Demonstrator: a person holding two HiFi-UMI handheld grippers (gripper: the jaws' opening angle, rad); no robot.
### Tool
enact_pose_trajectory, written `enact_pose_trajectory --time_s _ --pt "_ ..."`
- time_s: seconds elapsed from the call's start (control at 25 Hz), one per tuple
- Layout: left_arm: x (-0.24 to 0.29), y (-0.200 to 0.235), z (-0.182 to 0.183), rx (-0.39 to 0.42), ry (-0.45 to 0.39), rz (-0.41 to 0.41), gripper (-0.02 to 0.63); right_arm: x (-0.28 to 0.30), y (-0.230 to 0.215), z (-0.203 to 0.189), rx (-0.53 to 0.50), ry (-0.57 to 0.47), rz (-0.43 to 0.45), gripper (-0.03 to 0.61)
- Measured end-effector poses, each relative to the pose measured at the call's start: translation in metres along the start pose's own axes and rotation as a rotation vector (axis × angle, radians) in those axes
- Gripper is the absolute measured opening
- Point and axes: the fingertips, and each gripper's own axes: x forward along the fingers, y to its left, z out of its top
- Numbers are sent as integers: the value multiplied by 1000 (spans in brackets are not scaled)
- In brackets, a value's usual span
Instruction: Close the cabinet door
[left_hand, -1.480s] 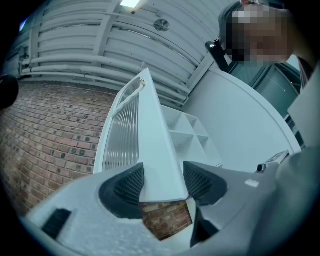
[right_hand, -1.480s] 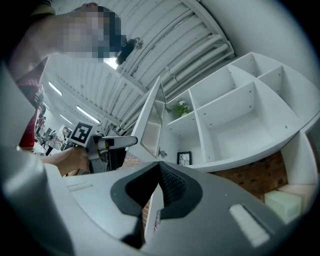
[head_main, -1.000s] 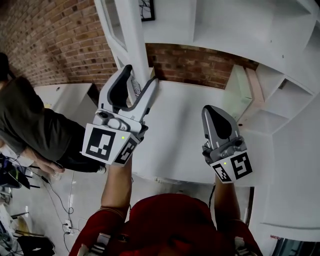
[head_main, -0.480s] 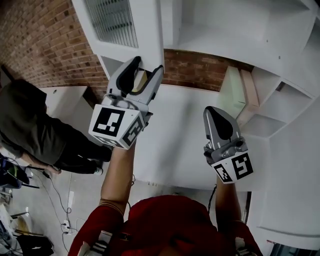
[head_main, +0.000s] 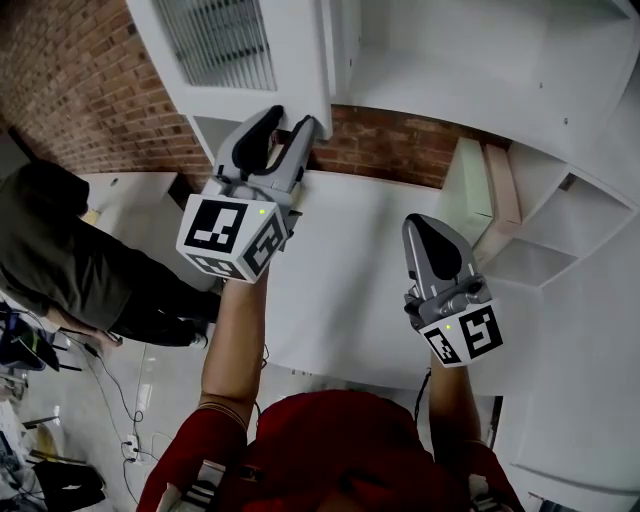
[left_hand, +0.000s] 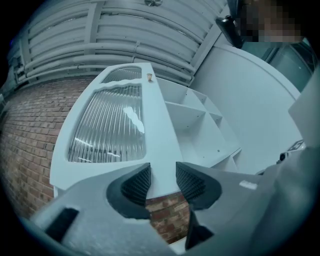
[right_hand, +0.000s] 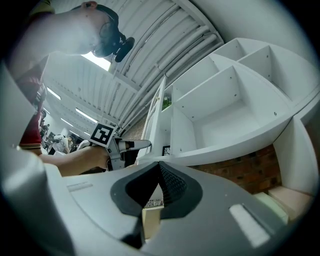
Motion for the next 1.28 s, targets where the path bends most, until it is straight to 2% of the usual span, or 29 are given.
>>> enact_pose_trajectory --time_s 0.24,0.84,1.28 --pt "15 6 -6 47 15 49 134 1 -10 -2 12 -11 12 13" --pt "35 24 -12 44 10 121 46 -1 -17 -2 26 -8 15 14" --pt "44 34 -16 42 1 69 2 14 -3 -5 12 6 -21 14"
